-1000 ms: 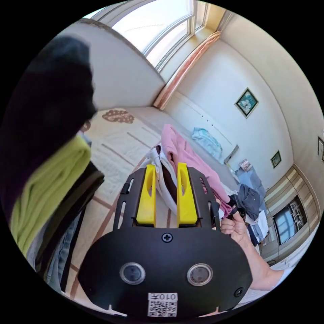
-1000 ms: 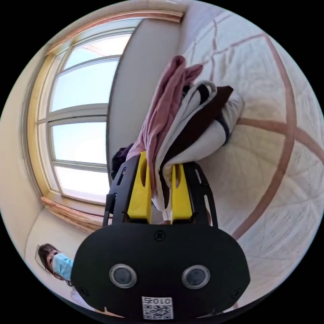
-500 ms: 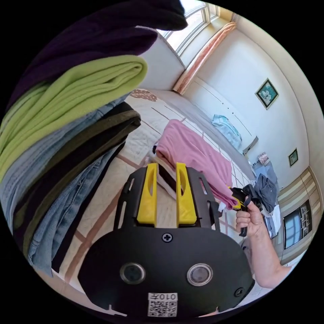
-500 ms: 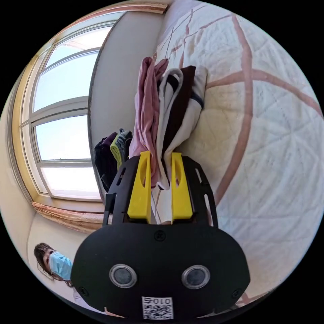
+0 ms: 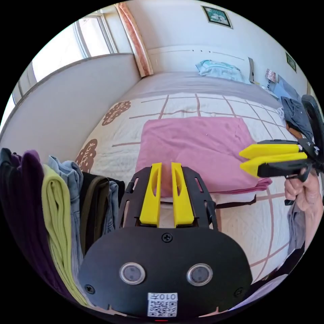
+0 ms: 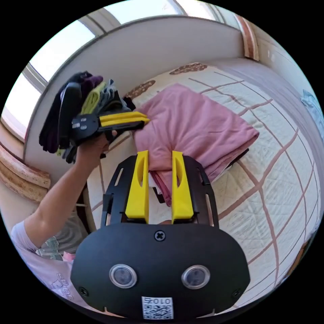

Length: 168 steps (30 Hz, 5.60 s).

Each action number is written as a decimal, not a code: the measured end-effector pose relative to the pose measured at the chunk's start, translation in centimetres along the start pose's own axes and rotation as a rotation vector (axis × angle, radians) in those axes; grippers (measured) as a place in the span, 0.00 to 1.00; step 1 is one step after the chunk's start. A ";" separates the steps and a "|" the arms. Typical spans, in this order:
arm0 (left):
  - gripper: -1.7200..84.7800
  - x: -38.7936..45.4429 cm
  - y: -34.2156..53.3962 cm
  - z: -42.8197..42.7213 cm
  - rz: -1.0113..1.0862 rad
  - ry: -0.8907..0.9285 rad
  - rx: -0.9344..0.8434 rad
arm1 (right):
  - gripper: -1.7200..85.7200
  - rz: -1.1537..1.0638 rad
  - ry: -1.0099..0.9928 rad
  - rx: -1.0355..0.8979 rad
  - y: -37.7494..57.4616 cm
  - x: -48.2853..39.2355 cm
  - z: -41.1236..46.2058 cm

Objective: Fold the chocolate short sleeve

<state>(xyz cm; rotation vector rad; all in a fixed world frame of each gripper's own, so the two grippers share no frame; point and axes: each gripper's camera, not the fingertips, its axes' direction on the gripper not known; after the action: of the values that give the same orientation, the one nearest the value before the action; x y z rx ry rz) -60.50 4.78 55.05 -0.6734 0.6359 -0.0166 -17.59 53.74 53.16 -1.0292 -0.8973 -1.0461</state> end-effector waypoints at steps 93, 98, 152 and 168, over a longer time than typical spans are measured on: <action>0.13 35.0 33.0 -5.2 0.671 0.784 0.122 | 0.18 0.813 0.584 0.366 56.8 12.6 -49.3; 0.16 38.7 31.9 -4.4 0.711 0.497 0.094 | 0.17 0.569 0.315 0.416 57.9 8.2 -44.2; 0.05 45.8 24.3 -1.7 0.819 0.623 0.152 | 0.11 0.353 0.453 0.401 69.3 -11.0 -31.2; 0.02 37.3 26.6 -15.0 0.568 0.724 0.377 | 0.16 0.130 0.737 0.282 63.3 -23.1 -23.8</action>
<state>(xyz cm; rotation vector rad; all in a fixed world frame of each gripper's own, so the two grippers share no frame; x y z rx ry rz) -43.44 9.12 10.11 -0.0818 1.4636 0.1505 39.39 46.95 10.64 -0.3975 -0.3486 -1.0413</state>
